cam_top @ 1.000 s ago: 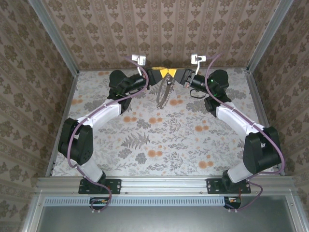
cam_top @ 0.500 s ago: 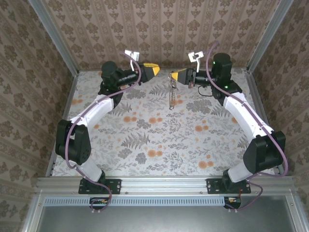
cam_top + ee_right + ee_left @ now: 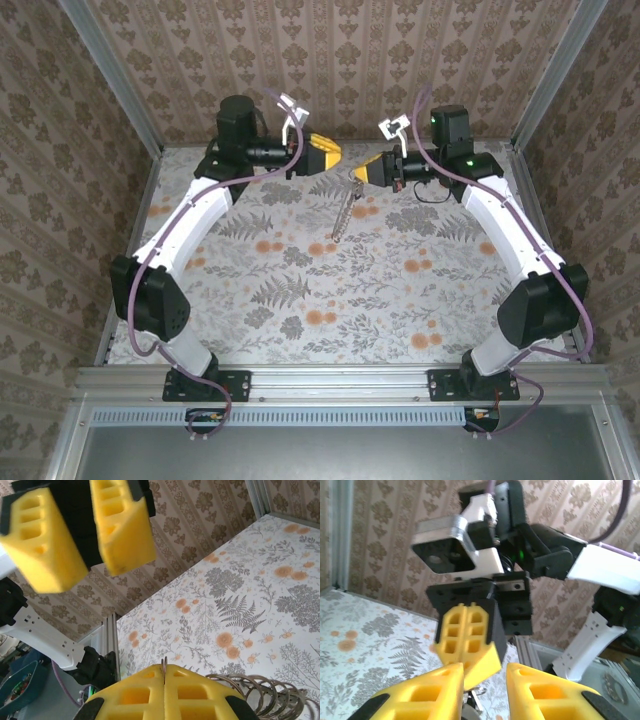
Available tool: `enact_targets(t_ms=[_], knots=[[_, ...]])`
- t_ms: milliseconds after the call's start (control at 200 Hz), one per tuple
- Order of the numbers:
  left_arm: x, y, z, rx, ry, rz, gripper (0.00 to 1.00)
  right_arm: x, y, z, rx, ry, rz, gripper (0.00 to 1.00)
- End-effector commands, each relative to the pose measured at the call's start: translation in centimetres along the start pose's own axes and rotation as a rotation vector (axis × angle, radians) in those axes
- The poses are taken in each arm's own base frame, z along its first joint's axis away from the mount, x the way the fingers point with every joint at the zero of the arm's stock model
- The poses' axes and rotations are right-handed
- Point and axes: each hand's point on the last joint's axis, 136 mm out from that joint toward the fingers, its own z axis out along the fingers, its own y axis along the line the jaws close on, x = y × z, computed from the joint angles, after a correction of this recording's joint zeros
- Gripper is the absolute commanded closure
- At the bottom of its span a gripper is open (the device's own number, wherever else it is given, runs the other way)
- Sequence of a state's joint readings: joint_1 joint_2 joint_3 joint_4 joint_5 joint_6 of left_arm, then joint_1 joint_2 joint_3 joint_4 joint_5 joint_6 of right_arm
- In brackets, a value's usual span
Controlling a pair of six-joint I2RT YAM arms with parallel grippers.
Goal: Put the keys on the keyring
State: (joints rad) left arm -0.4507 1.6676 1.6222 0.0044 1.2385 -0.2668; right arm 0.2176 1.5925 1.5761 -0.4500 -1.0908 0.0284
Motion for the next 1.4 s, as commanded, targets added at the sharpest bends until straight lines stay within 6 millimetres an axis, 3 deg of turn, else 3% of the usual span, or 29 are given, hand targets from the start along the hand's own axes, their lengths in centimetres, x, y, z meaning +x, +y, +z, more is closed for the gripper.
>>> enact_targets(t_ms=[0, 500, 715, 1025, 1395], knots=[[1.8, 0.1, 0.1, 0.045, 0.053, -0.026, 0.72, -0.8, 1.3, -0.3, -0.05, -0.006, -0.045, 1.0], [3.7, 0.3, 2.7, 0.1, 0.084, -0.072, 0.73, -1.0, 1.8, -0.4, -0.064, -0.03, -0.052, 1.0], [4.0, 0.6, 2.8, 0.092, 0.088, -0.079, 0.73, -0.8, 1.7, -0.4, -0.058, -0.031, -0.051, 1.0], [2.9, 2.0, 0.9, -0.009, 0.016, -0.058, 0.68, -0.5, 1.5, -0.6, -0.048, -0.033, -0.047, 1.0], [3.7, 1.4, 2.5, 0.051, 0.046, -0.078, 0.66, -0.7, 1.4, -0.6, -0.052, -0.045, -0.043, 1.0]])
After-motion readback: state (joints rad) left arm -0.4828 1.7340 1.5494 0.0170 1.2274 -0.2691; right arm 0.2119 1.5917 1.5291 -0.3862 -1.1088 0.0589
